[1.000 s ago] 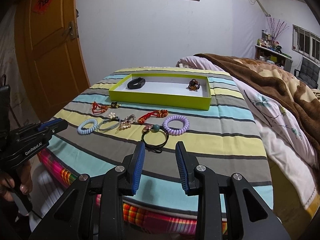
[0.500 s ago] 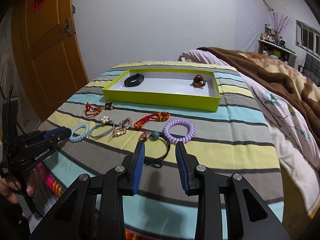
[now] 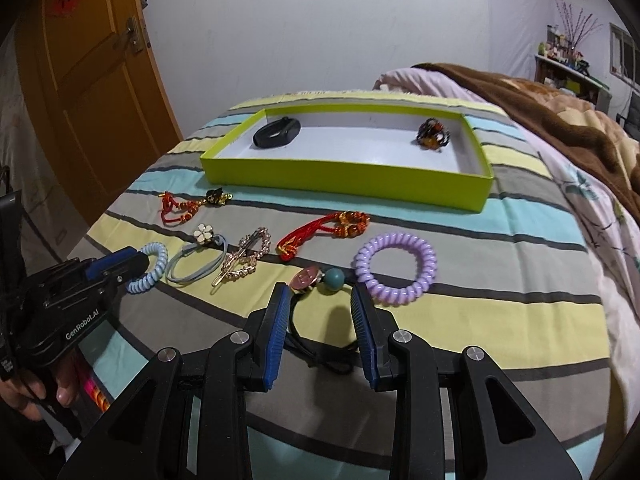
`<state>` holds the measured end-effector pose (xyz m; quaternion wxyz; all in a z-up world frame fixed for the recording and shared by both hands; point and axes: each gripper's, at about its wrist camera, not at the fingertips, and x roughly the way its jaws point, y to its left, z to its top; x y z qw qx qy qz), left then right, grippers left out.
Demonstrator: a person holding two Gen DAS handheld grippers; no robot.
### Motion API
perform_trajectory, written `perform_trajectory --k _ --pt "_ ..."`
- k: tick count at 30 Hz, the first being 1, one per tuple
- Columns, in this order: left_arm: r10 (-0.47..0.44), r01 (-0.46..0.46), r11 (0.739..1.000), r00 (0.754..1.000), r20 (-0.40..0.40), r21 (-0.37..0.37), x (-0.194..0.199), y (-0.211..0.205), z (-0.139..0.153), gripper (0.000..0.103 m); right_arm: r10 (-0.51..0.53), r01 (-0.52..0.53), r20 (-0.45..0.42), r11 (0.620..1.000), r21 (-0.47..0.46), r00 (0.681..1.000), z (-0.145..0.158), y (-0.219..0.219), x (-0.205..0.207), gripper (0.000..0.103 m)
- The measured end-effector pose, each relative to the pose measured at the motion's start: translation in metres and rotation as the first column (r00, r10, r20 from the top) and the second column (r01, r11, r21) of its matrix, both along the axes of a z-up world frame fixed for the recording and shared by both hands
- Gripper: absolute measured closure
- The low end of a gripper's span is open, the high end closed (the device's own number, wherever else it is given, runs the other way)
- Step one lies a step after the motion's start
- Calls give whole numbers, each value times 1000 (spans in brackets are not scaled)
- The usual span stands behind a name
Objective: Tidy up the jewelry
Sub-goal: 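Grasp the blue coil hair tie with the left tool while the right tool grasps the black hair tie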
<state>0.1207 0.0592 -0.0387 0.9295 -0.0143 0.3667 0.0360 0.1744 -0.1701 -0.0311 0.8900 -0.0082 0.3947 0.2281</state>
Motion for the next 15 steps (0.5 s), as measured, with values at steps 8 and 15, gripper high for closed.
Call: perform_trajectory --k 8,15 --pt "6 -7 1000 1000 9 29 -1 -5 -1 87 6 -6 -21 1000 -20 1000 -5 12 6 70" --pt "12 -13 997 1000 12 78 -2 -11 -1 87 -36 34 -53 999 -42 998 -5 23 20 70"
